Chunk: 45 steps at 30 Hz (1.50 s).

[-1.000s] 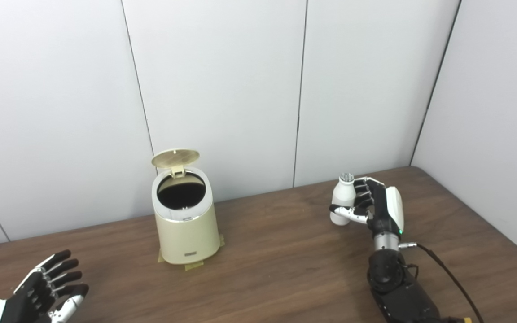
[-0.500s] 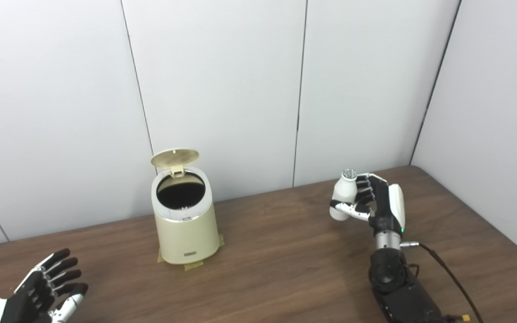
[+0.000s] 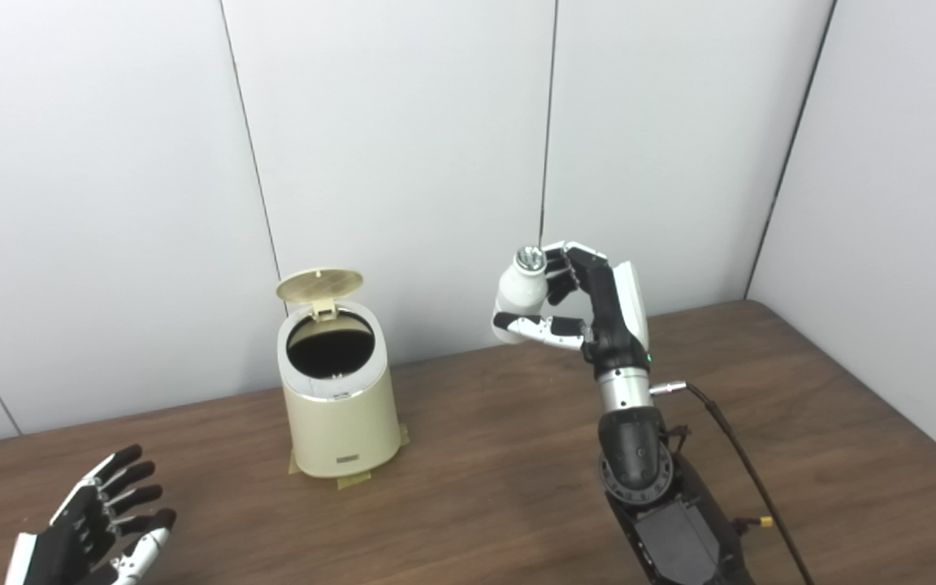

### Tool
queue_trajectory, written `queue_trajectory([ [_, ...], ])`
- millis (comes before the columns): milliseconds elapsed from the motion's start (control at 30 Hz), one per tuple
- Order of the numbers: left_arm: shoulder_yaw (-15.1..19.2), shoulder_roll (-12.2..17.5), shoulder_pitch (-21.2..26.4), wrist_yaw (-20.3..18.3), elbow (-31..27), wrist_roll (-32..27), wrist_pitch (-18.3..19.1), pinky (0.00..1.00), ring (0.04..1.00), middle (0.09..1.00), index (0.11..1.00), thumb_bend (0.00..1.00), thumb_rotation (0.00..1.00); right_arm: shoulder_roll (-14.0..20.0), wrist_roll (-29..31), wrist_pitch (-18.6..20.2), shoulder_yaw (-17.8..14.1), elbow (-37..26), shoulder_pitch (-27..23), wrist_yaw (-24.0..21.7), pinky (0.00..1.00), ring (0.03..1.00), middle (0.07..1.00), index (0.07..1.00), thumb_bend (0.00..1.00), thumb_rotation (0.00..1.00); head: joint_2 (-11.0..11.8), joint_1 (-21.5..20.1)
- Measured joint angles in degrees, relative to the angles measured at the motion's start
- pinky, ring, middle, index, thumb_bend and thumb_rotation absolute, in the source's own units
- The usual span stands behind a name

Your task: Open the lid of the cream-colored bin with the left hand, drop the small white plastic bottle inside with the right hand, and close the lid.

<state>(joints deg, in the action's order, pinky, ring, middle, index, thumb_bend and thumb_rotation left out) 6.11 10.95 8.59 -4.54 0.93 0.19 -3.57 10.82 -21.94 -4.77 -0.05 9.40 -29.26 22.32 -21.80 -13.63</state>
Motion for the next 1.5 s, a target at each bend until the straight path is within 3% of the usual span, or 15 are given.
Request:
queue_trajectory([
  [200,-0.2,-1.3,-0.2,0.4,1.1,0.3,-0.8,0.65,0.726,0.786,0.837,0.55,0.0,-3.5,0.2,0.7,2.2,-1.0,-2.8,-3.0,0.34,0.418,0.496,0.501,0.52,0.0,0.5,4.5],
  [367,-0.3,-1.4,-0.7,0.7,2.8,1.2,-2.5,0.69,0.719,0.775,0.828,0.58,0.0,-6.0,-0.8,1.7,4.0,-1.1,-3.7,-4.8,0.42,0.442,0.481,0.491,0.52,0.0,0.8,7.5],
  [500,-0.5,-1.4,-0.8,1.7,4.2,1.6,-5.0,0.69,0.704,0.76,0.814,0.64,0.11,-7.8,-2.1,2.2,5.7,-0.8,-5.0,-5.6,0.37,0.441,0.487,0.487,0.52,0.0,1.0,9.5],
  [667,-0.6,-1.4,-0.5,2.3,4.7,1.9,-6.6,0.69,0.718,0.769,0.816,0.67,0.14,-9.0,-2.2,2.3,6.0,0.6,-7.4,-6.5,0.35,0.431,0.488,0.493,0.52,0.0,1.4,12.2],
  [833,-0.8,-1.6,-0.3,2.3,5.0,1.7,-6.6,0.69,0.724,0.775,0.826,0.66,0.15,-9.8,-2.0,2.5,6.1,1.5,-7.8,-7.0,0.33,0.414,0.491,0.513,0.52,0.0,1.5,12.8],
  [1500,-1.2,-2.3,0.0,2.8,5.1,1.6,-6.8,0.68,0.717,0.774,0.829,0.66,0.17,-10.2,-4.2,-1.4,8.3,15.8,-13.1,-5.1,0.33,0.408,0.496,0.516,0.52,0.0,1.4,13.5],
])
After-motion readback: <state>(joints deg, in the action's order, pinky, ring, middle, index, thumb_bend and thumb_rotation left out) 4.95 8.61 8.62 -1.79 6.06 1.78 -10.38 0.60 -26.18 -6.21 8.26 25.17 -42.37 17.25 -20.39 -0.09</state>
